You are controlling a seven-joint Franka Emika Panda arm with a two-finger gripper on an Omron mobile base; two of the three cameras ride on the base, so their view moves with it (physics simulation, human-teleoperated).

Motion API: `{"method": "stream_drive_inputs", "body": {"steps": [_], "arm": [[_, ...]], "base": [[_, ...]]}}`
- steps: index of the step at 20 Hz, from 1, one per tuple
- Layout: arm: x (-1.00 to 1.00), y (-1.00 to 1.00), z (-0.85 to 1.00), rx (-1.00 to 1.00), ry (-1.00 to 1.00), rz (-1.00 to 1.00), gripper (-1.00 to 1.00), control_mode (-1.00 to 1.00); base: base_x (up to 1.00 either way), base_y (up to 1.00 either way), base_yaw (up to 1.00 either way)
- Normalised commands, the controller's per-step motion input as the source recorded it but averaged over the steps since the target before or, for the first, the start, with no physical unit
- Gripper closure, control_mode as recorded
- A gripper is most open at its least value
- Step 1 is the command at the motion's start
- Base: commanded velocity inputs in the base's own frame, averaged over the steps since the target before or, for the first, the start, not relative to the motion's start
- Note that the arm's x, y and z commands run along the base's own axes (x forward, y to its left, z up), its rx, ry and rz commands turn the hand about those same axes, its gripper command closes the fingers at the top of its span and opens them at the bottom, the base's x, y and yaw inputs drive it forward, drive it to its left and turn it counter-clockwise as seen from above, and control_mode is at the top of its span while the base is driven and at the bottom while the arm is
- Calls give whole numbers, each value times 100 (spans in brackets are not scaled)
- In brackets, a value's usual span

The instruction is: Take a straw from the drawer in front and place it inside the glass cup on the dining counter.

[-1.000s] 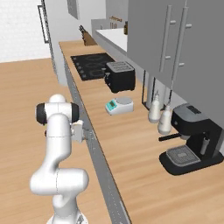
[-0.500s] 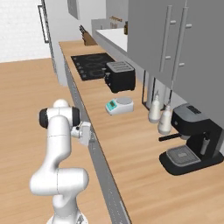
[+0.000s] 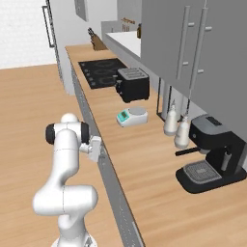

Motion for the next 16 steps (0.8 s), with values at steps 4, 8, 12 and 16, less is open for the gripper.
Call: {"method": "stream_drive_inputs", "body": {"steps": [4, 8, 12, 16], "arm": [[60, 0, -23, 4, 0, 3, -100, -100], [61, 0, -27, 1, 0, 7, -100, -100], [17, 0, -17, 0, 0, 1, 100, -100], [-2, -8, 0, 0, 0, 0, 100, -100]], "base": [[0, 0, 0], [0, 0, 0], [0, 0, 0], [0, 0, 0]]}}
